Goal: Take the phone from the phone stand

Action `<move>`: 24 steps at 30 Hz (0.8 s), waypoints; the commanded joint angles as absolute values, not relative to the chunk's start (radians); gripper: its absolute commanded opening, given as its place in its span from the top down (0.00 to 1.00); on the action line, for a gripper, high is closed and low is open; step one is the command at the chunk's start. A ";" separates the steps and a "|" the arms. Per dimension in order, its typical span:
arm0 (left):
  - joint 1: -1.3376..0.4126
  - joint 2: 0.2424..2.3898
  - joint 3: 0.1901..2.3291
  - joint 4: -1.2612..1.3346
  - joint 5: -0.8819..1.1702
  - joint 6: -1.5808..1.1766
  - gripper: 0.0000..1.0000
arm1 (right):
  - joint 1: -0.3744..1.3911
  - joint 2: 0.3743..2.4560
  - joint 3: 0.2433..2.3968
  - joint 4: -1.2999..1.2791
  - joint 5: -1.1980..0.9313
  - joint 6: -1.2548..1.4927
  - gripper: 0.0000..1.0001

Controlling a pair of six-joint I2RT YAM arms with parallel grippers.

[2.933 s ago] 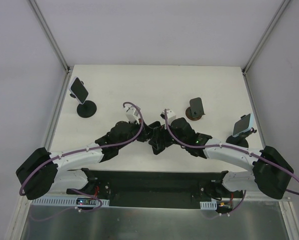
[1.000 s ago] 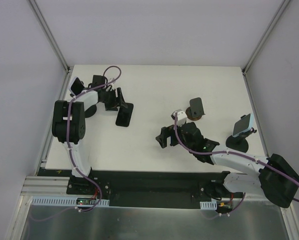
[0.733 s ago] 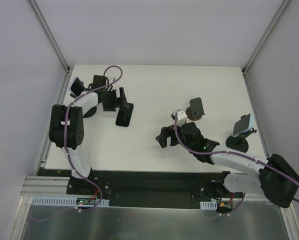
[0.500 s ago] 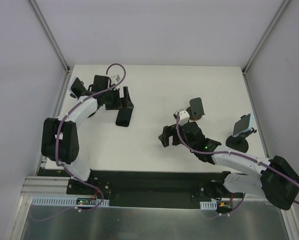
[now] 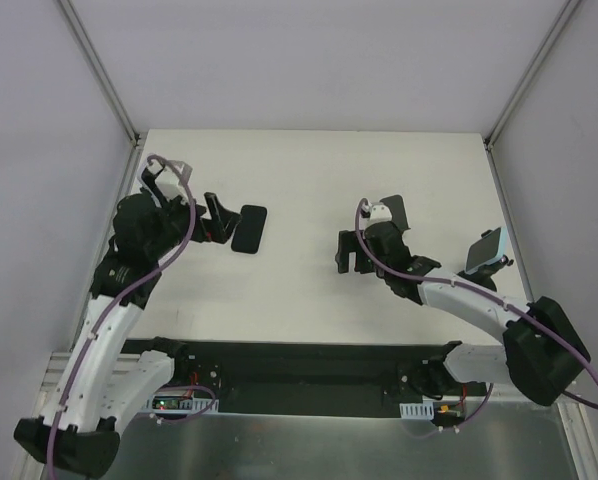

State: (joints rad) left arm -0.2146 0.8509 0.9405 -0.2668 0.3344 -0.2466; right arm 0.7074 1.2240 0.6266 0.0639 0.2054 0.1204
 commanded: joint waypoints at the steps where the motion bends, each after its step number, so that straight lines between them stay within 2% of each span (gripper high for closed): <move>1: -0.210 0.677 0.839 -0.273 0.186 -0.164 0.01 | 0.654 1.336 0.716 0.015 0.226 0.164 0.04; 10: -0.210 0.411 0.678 -0.268 0.005 -0.081 0.01 | 0.543 1.615 0.888 0.005 0.271 0.314 0.04; 15: -0.209 0.379 0.675 -0.268 -0.066 -0.077 0.01 | 0.468 1.730 0.952 -0.020 0.285 0.396 0.04; 24: -0.206 0.380 0.675 -0.270 -0.057 -0.083 0.01 | 0.295 1.882 1.110 -0.028 0.207 0.471 0.04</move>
